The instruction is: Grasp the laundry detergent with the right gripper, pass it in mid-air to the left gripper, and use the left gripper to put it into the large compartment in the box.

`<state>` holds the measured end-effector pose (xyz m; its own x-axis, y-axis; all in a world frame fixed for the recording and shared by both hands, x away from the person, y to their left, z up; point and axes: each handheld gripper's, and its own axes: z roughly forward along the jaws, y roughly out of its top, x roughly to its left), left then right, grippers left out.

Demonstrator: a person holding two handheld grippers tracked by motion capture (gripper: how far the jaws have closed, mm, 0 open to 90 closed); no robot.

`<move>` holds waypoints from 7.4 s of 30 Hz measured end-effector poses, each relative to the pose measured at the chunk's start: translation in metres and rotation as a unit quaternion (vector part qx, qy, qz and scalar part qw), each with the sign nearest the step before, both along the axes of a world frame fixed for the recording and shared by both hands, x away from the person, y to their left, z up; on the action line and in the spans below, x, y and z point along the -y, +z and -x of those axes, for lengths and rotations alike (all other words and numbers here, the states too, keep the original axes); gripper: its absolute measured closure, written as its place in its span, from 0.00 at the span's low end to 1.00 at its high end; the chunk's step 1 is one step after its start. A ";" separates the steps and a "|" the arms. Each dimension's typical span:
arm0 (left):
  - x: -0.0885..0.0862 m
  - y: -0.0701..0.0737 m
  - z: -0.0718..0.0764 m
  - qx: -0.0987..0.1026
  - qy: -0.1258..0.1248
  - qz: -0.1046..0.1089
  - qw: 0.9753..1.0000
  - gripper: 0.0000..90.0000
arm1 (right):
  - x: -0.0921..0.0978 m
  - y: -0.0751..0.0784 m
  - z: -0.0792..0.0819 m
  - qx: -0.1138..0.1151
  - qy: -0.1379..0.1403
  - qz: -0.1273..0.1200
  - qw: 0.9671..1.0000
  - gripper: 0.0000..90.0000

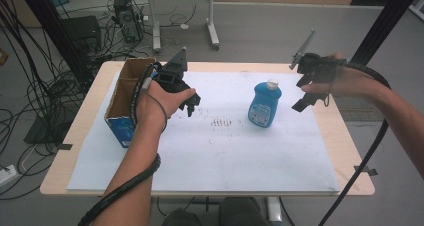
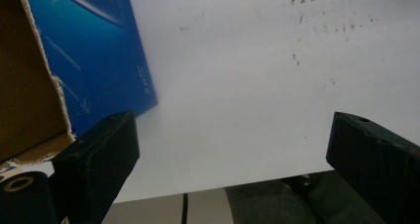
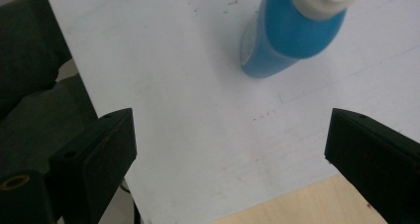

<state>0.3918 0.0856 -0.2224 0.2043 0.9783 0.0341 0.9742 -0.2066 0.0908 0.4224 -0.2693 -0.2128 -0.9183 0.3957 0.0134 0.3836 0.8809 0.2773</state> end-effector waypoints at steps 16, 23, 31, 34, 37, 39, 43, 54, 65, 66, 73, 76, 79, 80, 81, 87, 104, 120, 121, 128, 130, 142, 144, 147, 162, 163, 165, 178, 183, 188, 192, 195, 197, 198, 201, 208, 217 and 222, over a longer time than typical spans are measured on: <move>-0.004 0.002 0.007 0.010 0.000 -0.002 1.000 0.07 | 0.031 -0.033 -0.003 0.044 -0.067 -0.049 0.996 0.05; -0.005 0.004 0.009 0.011 0.003 -0.004 1.000 0.07 | 0.037 -0.051 -0.002 0.061 -0.100 -0.095 0.989 0.04; -0.002 0.002 0.007 0.007 -0.001 -0.006 1.000 0.07 | 0.034 -0.068 -0.005 0.081 -0.127 -0.129 0.980 0.04; -0.001 0.001 0.007 0.007 -0.003 -0.007 1.000 0.07 | 0.033 -0.074 -0.006 0.083 -0.128 -0.131 0.980 0.04; -0.001 0.000 0.006 0.006 -0.004 -0.008 1.000 0.07 | 0.028 -0.082 -0.007 0.094 -0.130 -0.134 0.978 0.04; -0.002 -0.001 0.005 0.005 -0.003 -0.009 1.000 0.07 | 0.025 -0.087 -0.008 0.097 -0.131 -0.138 0.977 0.04; -0.002 -0.004 0.005 0.001 -0.003 -0.012 1.000 0.07 | 0.021 -0.095 -0.010 0.100 -0.137 -0.140 0.975 0.04; 0.001 -0.011 0.004 -0.002 -0.002 -0.018 1.000 0.07 | 0.010 -0.116 -0.015 0.123 -0.162 -0.166 0.965 0.03; 0.000 -0.011 0.003 -0.005 -0.001 -0.022 1.000 0.07 | -0.003 -0.135 -0.016 0.136 -0.159 -0.172 0.963 0.03; 0.000 -0.012 0.003 -0.005 -0.001 -0.022 1.000 0.07 | -0.004 -0.136 -0.016 0.138 -0.160 -0.173 0.962 0.03; 0.001 -0.012 0.003 -0.007 0.000 -0.019 1.000 0.07 | -0.009 -0.145 -0.017 0.143 -0.168 -0.175 0.959 0.03; 0.002 -0.012 0.002 -0.009 -0.002 -0.018 1.000 0.07 | -0.010 -0.147 -0.018 0.145 -0.170 -0.175 0.959 0.03; 0.003 -0.012 0.002 -0.011 -0.002 -0.016 1.000 0.07 | -0.011 -0.148 -0.018 0.146 -0.170 -0.176 0.958 0.03; 0.003 -0.012 0.002 -0.011 -0.002 -0.015 1.000 0.07 | -0.011 -0.149 -0.018 0.146 -0.169 -0.176 0.959 0.03; 0.003 -0.011 0.002 -0.011 -0.001 -0.013 1.000 0.07 | -0.012 -0.149 -0.018 0.149 -0.168 -0.175 0.959 0.03; 0.002 -0.011 0.003 -0.010 0.000 -0.015 1.000 0.07 | -0.012 -0.150 -0.018 0.156 -0.169 -0.183 0.956 0.03; 0.001 -0.009 0.003 -0.009 0.000 -0.017 1.000 0.07 | -0.014 -0.153 -0.018 0.165 -0.163 -0.198 0.952 0.03; 0.003 -0.008 0.004 -0.008 -0.004 -0.018 1.000 0.07 | -0.015 -0.154 -0.018 0.169 -0.150 -0.214 0.950 0.03; 0.004 -0.008 0.004 -0.008 -0.003 -0.018 1.000 0.07 | -0.015 -0.155 -0.018 0.170 -0.149 -0.216 0.950 0.03; 0.005 -0.007 0.003 -0.007 -0.004 -0.018 1.000 0.07 | -0.016 -0.156 -0.019 0.171 -0.146 -0.221 0.949 0.03; 0.005 -0.007 0.003 -0.007 -0.003 -0.017 1.000 0.07 | -0.016 -0.156 -0.019 0.171 -0.145 -0.222 0.949 0.03; 0.004 -0.008 0.003 -0.007 -0.002 -0.014 1.000 0.07 | -0.016 -0.157 -0.019 0.169 -0.142 -0.223 0.949 0.03; 0.003 -0.008 0.003 -0.008 -0.003 -0.016 1.000 0.07 | -0.017 -0.157 -0.019 0.168 -0.144 -0.223 0.949 0.03; 0.003 -0.009 0.004 -0.008 -0.002 -0.016 1.000 0.07 | -0.017 -0.157 -0.019 0.170 -0.142 -0.223 0.949 0.03; 0.001 -0.007 0.004 -0.007 -0.001 -0.016 1.000 0.07 | -0.018 -0.158 -0.019 0.170 -0.144 -0.224 0.949 0.03; 0.001 -0.008 0.004 -0.007 -0.001 -0.016 1.000 0.07 | -0.018 -0.158 -0.019 0.171 -0.143 -0.224 0.949 0.03; 0.001 -0.008 0.004 -0.008 -0.001 -0.017 1.000 0.07 | -0.018 -0.158 -0.019 0.172 -0.143 -0.225 0.948 0.03; 0.003 -0.006 0.004 -0.007 -0.004 -0.019 1.000 0.07 | -0.019 -0.158 -0.019 0.177 -0.139 -0.230 0.947 0.03; 0.003 -0.007 0.004 -0.007 -0.003 -0.018 1.000 0.07 | -0.018 -0.157 -0.019 0.179 -0.139 -0.232 0.946 0.03; 0.004 -0.007 0.004 -0.008 -0.004 -0.020 1.000 0.07 | -0.018 -0.157 -0.019 0.179 -0.139 -0.234 0.946 0.03; 0.004 -0.006 0.004 -0.007 -0.002 -0.019 1.000 0.07 | -0.018 -0.157 -0.019 0.180 -0.138 -0.234 0.945 0.03; 0.004 -0.006 0.004 -0.005 -0.003 -0.018 1.000 0.07 | -0.018 -0.157 -0.019 0.181 -0.139 -0.235 0.945 0.03; 0.004 -0.007 0.004 -0.008 -0.005 -0.019 1.000 0.07 | -0.018 -0.157 -0.019 0.181 -0.139 -0.235 0.945 0.03; 0.005 -0.007 0.004 -0.007 -0.003 -0.018 1.000 0.07 | -0.018 -0.157 -0.019 0.181 -0.139 -0.235 0.945 0.03; 0.005 -0.008 0.004 -0.008 -0.003 -0.017 1.000 0.07 | -0.017 -0.157 -0.019 0.182 -0.140 -0.234 0.945 0.03; 0.005 -0.007 0.005 -0.007 -0.004 -0.018 1.000 0.07 | -0.018 -0.156 -0.019 0.183 -0.137 -0.238 0.944 0.03; 0.004 -0.007 0.005 -0.007 -0.003 -0.018 1.000 0.07 | -0.019 -0.156 -0.019 0.184 -0.131 -0.239 0.944 0.03; 0.003 -0.007 0.005 -0.007 -0.002 -0.018 1.000 0.07 | -0.019 -0.157 -0.019 0.184 -0.134 -0.240 0.944 0.03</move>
